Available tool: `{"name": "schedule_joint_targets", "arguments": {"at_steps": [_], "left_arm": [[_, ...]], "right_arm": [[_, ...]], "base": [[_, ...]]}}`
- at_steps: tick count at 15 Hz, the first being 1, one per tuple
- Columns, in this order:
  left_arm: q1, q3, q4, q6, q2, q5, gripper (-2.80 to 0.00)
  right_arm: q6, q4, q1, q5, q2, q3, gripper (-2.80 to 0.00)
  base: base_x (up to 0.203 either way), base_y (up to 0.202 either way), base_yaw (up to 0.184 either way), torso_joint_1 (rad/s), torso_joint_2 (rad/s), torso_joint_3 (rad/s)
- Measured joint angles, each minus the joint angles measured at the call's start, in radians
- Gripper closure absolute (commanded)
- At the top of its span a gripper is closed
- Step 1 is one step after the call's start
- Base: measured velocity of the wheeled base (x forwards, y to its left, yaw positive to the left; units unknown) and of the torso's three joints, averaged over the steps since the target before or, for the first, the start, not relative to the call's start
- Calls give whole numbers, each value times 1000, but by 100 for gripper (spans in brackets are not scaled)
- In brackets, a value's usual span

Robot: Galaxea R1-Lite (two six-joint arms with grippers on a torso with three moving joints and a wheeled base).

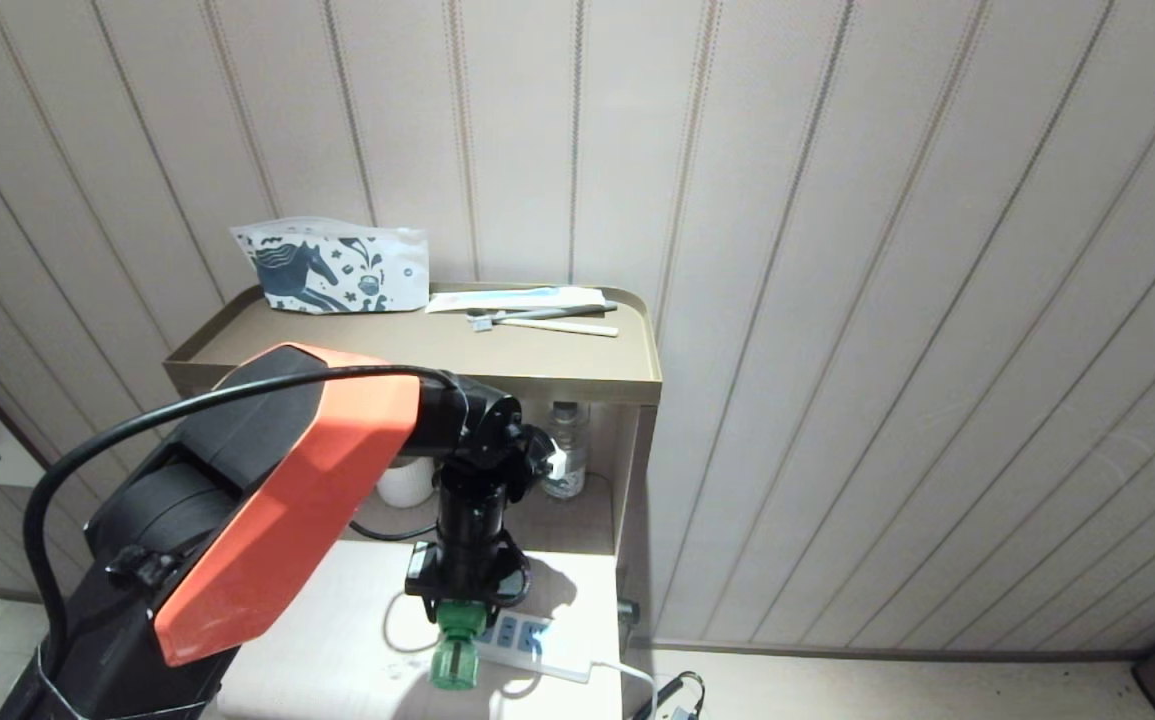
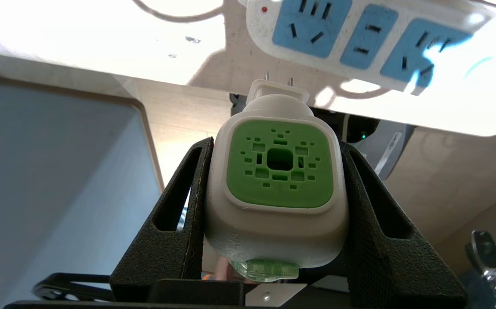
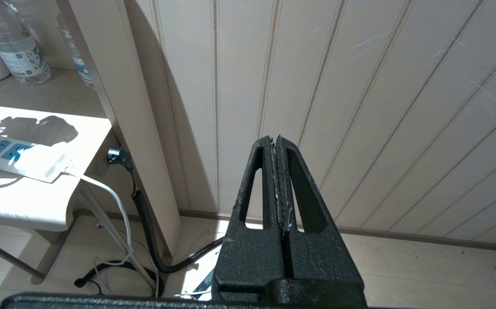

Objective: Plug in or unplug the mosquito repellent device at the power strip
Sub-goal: Insert the plug into the socket

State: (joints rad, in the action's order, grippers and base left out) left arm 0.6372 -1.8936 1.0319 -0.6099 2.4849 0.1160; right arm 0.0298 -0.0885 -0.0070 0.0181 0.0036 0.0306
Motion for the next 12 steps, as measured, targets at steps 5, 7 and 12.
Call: {"name": "schedule_joint_targets", "arguments": {"at_steps": [5,7,12], "left_arm": [[3,-24,-22,-21,49,6,0],[9,-26,-43,-21,56,9,0],[13,-34,-88,-19,60,14,0]], "right_arm": [[0,0,0,0,0,0,0],[0,0,0,0,0,0,0],[0,0,0,0,0,0,0]], "base": [[0,0,0,0,0,0],[0,0,0,0,0,0],[0,0,0,0,0,0]]}}
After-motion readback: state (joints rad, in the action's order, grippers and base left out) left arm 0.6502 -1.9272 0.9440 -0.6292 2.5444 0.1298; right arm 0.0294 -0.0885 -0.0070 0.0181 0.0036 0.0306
